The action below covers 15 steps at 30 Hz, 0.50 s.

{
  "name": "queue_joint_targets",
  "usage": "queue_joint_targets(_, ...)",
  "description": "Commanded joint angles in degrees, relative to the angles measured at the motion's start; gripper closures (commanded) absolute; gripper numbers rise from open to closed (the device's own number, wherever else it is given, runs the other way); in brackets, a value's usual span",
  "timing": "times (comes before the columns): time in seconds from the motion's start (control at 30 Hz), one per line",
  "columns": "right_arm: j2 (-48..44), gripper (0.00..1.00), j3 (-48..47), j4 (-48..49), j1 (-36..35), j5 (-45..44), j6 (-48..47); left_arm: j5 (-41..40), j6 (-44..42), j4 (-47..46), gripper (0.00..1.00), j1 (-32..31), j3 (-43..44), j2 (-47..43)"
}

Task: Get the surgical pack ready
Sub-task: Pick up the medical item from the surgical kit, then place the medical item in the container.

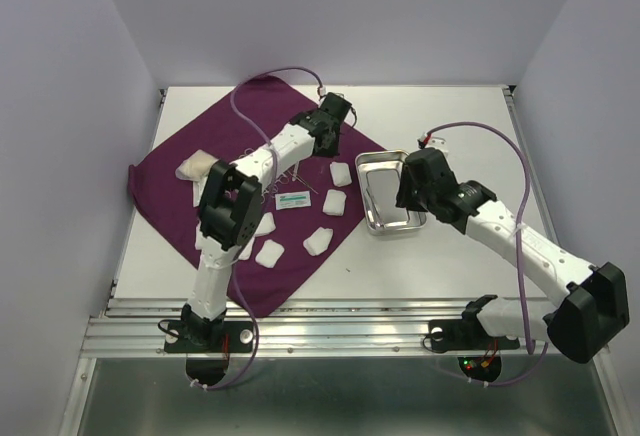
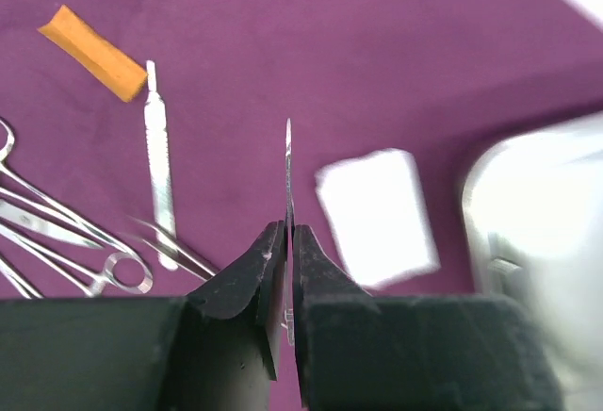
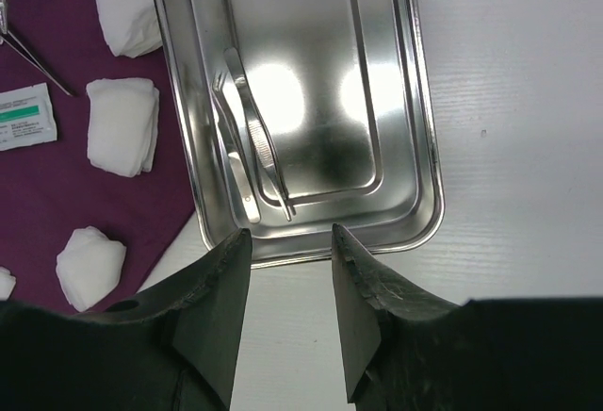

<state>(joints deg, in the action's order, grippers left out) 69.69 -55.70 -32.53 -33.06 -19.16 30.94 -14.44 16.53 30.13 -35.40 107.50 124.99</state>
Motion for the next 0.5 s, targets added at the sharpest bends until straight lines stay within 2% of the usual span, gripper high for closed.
queue_joint_targets(0.0,-2.36,0.55,-0.28,-0.07,-0.25,-2.46,1.76,4.14,7.19,-2.00,1.00,-3.09,-1.24,-10.46)
queue_joint_targets(0.2,-5.09,0.55,-0.02,-1.56,-0.25,-4.57,3.78,4.33,15.62,-4.11,1.00,-9.23,-3.00,-11.70)
queue_joint_targets(0.47,-9.92,0.54,-0.20,-5.96,-0.25,-7.82,5.80,2.66,24.68,-9.38,1.00,-14.70,-6.42,-9.15)
